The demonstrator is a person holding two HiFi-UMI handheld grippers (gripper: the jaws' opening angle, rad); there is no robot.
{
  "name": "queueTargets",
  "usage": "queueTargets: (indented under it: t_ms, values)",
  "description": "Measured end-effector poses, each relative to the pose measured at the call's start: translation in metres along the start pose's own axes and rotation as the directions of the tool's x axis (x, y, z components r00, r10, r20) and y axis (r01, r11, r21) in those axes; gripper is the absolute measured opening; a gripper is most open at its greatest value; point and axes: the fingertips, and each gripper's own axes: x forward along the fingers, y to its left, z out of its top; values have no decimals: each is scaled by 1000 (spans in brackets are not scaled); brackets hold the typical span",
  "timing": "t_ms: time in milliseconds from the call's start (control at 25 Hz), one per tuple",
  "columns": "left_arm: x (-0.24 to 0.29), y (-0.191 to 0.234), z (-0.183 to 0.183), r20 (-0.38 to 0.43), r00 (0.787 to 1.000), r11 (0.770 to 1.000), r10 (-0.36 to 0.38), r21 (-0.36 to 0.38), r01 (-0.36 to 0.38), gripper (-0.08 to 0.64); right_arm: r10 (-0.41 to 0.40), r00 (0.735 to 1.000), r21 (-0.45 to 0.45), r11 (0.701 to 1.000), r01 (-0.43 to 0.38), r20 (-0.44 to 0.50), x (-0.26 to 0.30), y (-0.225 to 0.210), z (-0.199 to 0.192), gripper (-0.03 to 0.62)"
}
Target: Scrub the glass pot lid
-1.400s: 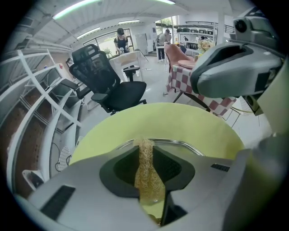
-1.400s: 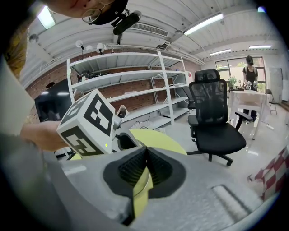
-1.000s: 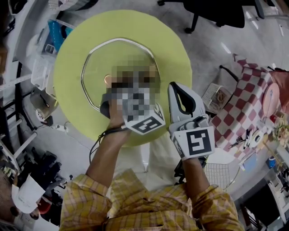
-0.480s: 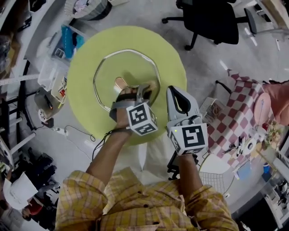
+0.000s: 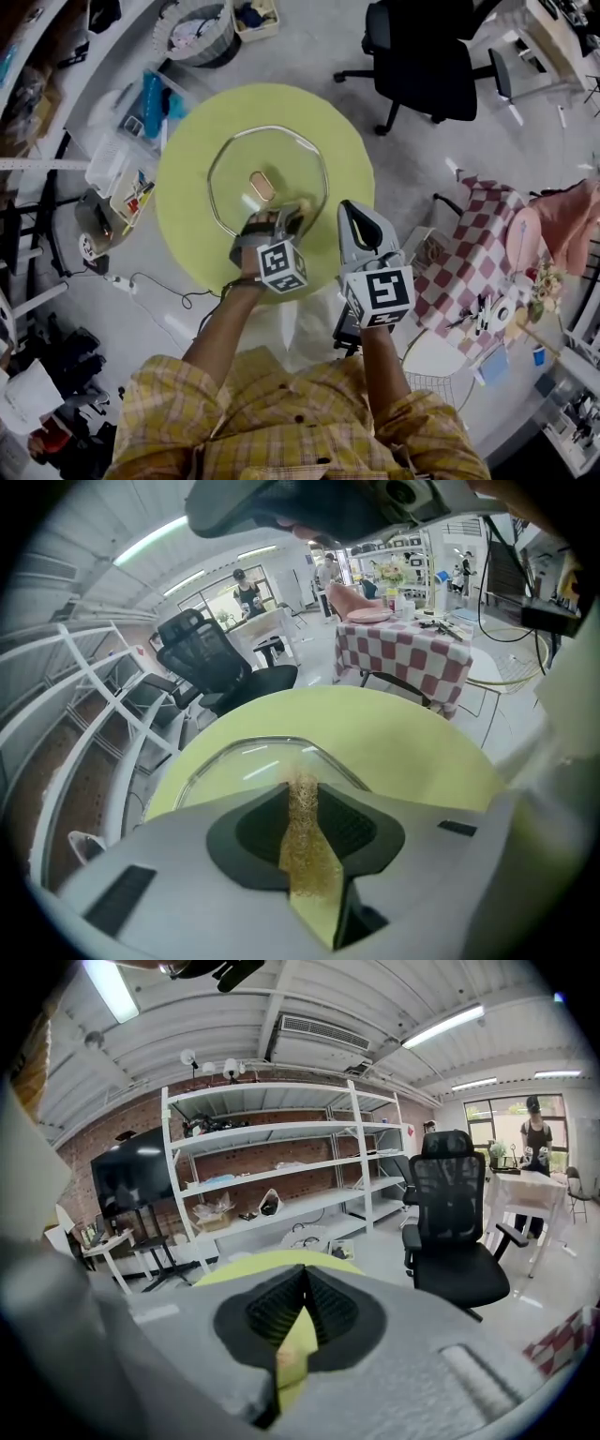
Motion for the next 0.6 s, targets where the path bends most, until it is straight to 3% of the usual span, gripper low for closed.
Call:
queueTargets:
  t_ms: [320, 480, 600]
  values:
    - [-9, -13, -12, -3, 1000, 998, -10, -56, 10, 97, 29, 999, -36, 999, -30, -33, -13, 30, 1, -2]
    - [-12, -28, -19, -12, 998, 995, -57, -79, 56, 97, 30, 999, -49, 998, -32, -30, -23, 37, 13, -2]
    - [-19, -39, -24, -7, 993, 983, -116, -145, 114, 95, 35, 999, -67, 997, -36, -24, -30, 44, 24, -2]
